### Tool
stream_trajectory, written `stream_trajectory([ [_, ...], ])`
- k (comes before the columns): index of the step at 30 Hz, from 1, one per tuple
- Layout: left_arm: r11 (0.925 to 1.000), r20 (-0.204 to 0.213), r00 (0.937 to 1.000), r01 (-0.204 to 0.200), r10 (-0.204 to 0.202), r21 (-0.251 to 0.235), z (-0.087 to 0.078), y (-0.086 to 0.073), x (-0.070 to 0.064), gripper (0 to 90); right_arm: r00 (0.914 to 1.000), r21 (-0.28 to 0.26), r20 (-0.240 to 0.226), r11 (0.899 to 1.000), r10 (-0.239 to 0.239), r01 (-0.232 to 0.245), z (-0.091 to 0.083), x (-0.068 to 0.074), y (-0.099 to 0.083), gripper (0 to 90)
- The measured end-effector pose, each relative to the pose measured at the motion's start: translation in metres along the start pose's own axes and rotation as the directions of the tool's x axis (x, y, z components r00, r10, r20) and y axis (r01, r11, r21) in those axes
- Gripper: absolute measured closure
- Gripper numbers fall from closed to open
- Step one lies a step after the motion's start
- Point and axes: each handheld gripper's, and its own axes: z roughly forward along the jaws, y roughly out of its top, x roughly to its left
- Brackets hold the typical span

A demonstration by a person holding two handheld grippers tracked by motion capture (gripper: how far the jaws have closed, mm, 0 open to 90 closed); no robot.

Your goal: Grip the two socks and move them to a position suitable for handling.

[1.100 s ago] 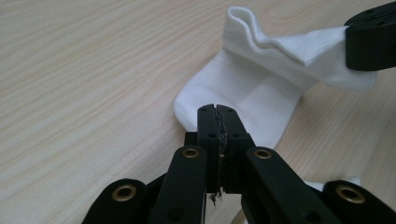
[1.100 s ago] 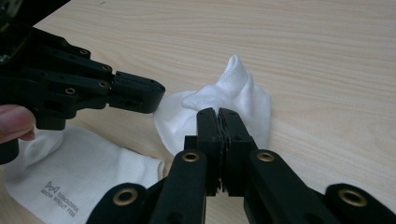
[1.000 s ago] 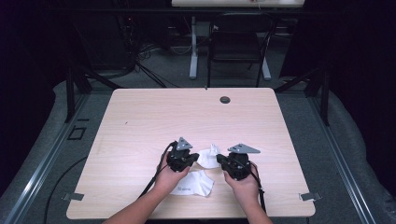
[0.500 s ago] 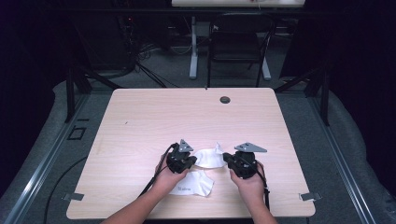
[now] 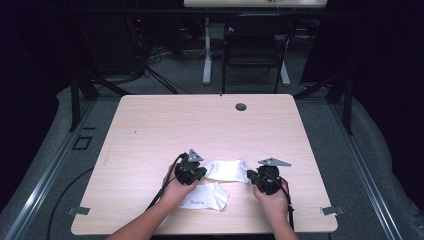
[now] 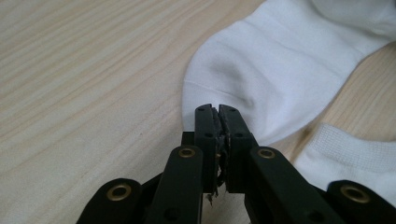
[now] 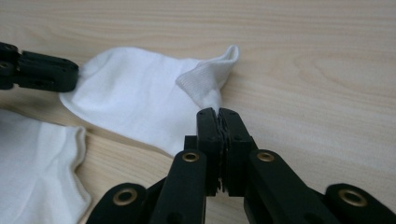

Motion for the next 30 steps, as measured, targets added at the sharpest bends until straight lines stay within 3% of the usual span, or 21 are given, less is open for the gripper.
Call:
stream_trajectory([
  [7, 1.0000, -0.002, 1.0000, -0.002, 0.002, 0.002, -0.001, -0.001, 0.004, 86.0, 0.9998, 0.051, 0.018, 0.999, 0.006, -0.007, 0.006, -0.005, -0.007, 84.7],
  [10, 1.0000, -0.003, 1.0000, -0.004, 0.004, 0.002, -0.002, -0.002, 0.006, 86.1, 0.9998, 0.038, 0.020, 0.999, 0.009, -0.010, 0.003, -0.005, -0.006, 83.0],
  [13, 1.0000, -0.003, 1.0000, -0.002, 0.002, 0.001, -0.002, -0.002, 0.007, 86.1, 0.9995, -0.012, 0.031, 1.000, 0.003, -0.002, -0.005, -0.003, -0.002, 79.9],
  [14, 1.0000, -0.002, 1.0000, -0.001, 0.001, -0.003, -0.001, -0.002, 0.007, 86.0, 0.9995, -0.065, 0.029, 0.998, -0.011, 0.013, -0.013, 0.000, 0.001, 77.5],
  [16, 1.0000, -0.002, 1.0000, -0.001, 0.001, -0.002, -0.001, -0.002, 0.007, 86.1, 0.9995, -0.107, 0.015, 0.994, -0.029, 0.030, -0.016, 0.004, 0.004, 77.4],
  [20, 1.0000, -0.002, 1.0000, -0.003, 0.003, -0.002, -0.001, -0.002, 0.008, 86.1, 0.9961, -0.124, -0.021, 0.989, -0.085, 0.082, -0.013, 0.012, 0.007, 78.7],
  [22, 1.0000, 0.000, 1.0000, -0.003, 0.003, -0.001, -0.001, -0.001, 0.008, 86.0, 0.9942, -0.094, -0.015, 0.990, -0.107, 0.105, -0.004, 0.016, 0.009, 80.1],
  [24, 1.0000, 0.001, 1.0000, -0.006, 0.006, 0.003, -0.001, -0.001, 0.009, 86.1, 0.9891, -0.044, 0.032, 0.988, -0.144, 0.145, 0.010, 0.014, 0.008, 81.6],
  [30, 1.0000, 0.011, 0.9999, -0.003, 0.003, 0.002, -0.001, -0.001, 0.010, 86.0, 0.9927, 0.000, 0.054, 0.994, -0.108, 0.108, 0.024, 0.004, 0.003, 83.4],
])
